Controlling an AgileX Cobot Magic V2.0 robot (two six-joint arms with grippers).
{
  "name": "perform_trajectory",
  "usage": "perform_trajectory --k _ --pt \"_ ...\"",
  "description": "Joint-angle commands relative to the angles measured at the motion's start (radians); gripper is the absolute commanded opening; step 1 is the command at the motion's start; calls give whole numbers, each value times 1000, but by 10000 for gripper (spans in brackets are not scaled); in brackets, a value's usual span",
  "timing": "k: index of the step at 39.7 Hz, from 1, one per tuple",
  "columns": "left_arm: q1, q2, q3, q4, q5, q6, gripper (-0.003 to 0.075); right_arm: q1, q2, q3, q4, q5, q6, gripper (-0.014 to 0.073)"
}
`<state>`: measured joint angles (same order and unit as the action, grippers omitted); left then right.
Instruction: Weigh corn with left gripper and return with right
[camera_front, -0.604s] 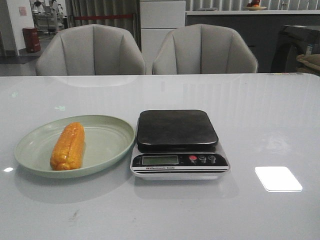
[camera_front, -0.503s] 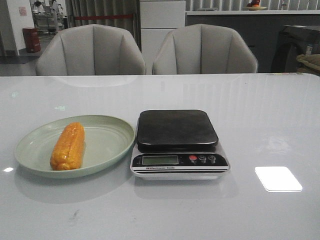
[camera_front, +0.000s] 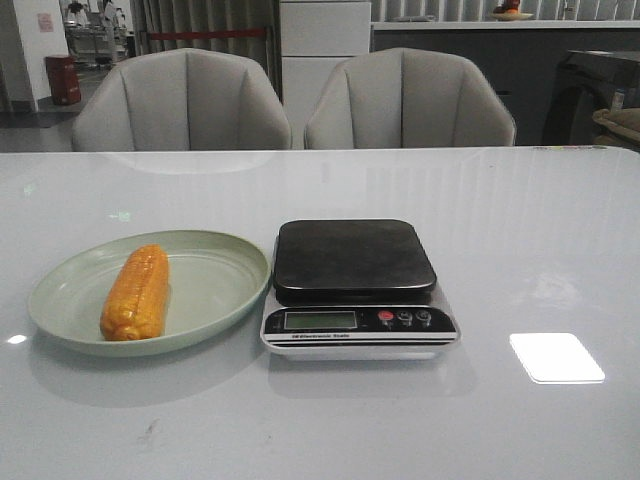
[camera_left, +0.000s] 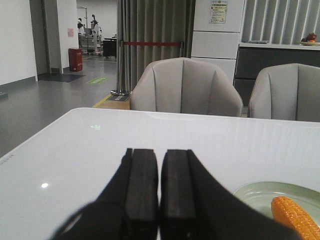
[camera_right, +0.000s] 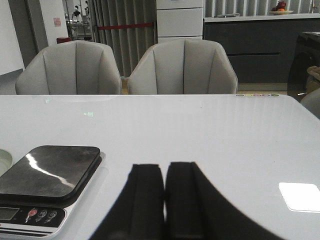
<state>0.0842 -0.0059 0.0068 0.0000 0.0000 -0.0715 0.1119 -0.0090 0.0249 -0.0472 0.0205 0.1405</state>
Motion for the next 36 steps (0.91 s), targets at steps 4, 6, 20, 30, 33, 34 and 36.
perform_trajectory --k 4,6,20,30,33,34,36 --pt "2 -20 31 0 -77 -2 114 -5 -14 11 -11 -81 -9 176" --pt "2 -20 31 0 -77 -2 114 -5 -14 11 -11 -81 -9 176" --pt "2 -16 14 0 -265 -3 114 -5 -14 11 -11 -81 -9 176" --pt "-71 104 -187 9 18 8 114 -5 -14 11 -11 -81 -9 176" --pt "-105 172 -247 25 71 7 114 -5 -14 11 -11 -81 -9 176" --pt "-117 197 -262 23 84 7 114 -5 -14 11 -11 -81 -9 176" --pt "-136 239 -299 12 118 7 114 -5 -14 11 -11 -81 -9 176"
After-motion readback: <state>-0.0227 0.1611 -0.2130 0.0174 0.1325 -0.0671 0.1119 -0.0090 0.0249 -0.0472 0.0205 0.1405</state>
